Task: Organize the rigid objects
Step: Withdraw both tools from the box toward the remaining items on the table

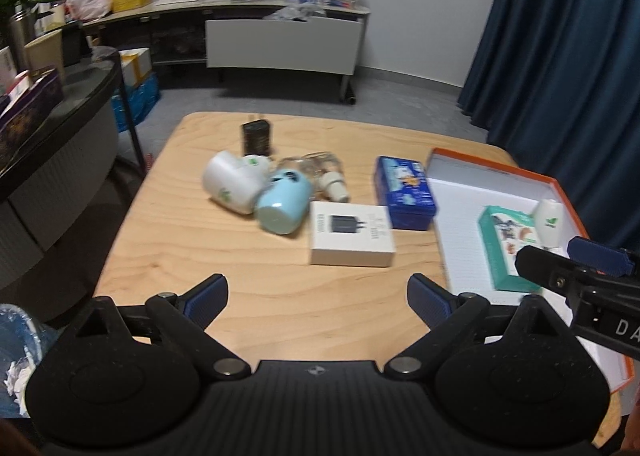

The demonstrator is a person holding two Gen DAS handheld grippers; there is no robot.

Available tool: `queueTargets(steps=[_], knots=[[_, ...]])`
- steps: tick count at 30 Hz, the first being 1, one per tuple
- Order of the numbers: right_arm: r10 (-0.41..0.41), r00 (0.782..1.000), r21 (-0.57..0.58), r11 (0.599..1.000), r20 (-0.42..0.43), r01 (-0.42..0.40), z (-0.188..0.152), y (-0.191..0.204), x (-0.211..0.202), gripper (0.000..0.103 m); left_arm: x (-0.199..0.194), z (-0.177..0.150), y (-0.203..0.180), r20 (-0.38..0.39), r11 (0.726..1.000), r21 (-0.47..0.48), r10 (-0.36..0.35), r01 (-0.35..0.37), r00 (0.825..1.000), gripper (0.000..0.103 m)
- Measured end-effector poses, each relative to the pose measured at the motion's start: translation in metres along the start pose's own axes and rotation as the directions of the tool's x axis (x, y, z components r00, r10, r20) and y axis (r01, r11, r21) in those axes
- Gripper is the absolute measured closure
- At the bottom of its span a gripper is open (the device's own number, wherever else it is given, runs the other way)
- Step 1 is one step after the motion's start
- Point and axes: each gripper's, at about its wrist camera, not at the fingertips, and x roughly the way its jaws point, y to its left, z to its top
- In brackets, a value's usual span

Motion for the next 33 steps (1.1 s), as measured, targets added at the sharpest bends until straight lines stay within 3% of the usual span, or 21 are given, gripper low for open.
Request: queueTargets(steps=[19,33], knots=[[0.077,0.994,-0.047,0.996,-0.071,-0.081,-0.003,0.043,0.041,0.021,0.008,0.0,0.068,0.0,0.99,-0.124,0.07,-0.069,0.998,0.004],[0.077,0.992,-0.044,0.996,-0.096,-0.082,-0.002,0.046,0.059,0.021,0.036,0.018,0.088,0.008,0.994,-0.079,0.071,-0.07,0.997,0.004]])
